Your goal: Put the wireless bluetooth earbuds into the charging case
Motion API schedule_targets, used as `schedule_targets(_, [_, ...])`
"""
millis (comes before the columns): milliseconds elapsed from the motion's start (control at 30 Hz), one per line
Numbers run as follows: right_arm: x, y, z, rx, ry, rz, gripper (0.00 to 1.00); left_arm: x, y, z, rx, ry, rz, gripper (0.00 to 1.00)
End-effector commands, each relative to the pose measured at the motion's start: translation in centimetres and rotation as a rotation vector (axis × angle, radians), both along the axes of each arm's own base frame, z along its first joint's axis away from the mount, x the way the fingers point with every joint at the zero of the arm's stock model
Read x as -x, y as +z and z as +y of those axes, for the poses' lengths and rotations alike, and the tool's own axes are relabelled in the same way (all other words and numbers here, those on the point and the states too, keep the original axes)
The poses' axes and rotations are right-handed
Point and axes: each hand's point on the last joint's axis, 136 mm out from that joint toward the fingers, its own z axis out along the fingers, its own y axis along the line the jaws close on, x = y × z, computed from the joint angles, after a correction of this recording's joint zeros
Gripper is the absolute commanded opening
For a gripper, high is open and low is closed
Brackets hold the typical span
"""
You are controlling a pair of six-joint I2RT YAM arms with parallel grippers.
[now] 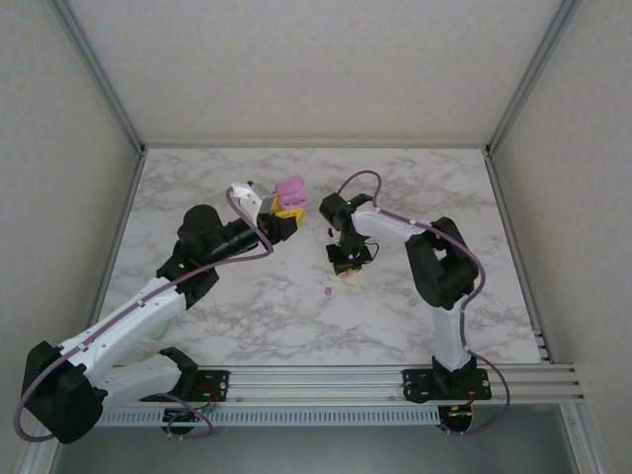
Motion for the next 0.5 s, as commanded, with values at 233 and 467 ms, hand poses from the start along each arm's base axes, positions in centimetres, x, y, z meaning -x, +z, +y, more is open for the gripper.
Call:
schedule_targets(233, [-0.1,18.0,5.3,-1.027,-0.149,0.140,0.15,-1.7,1.9,3.2,0.014,0.120,-0.044,0.31])
schedule_targets(467, [1.3,24.3,5.9,-1.234,-0.058,0.224,0.15,-2.3,2.0,4.6,0.017,0.145,-0.047,0.31])
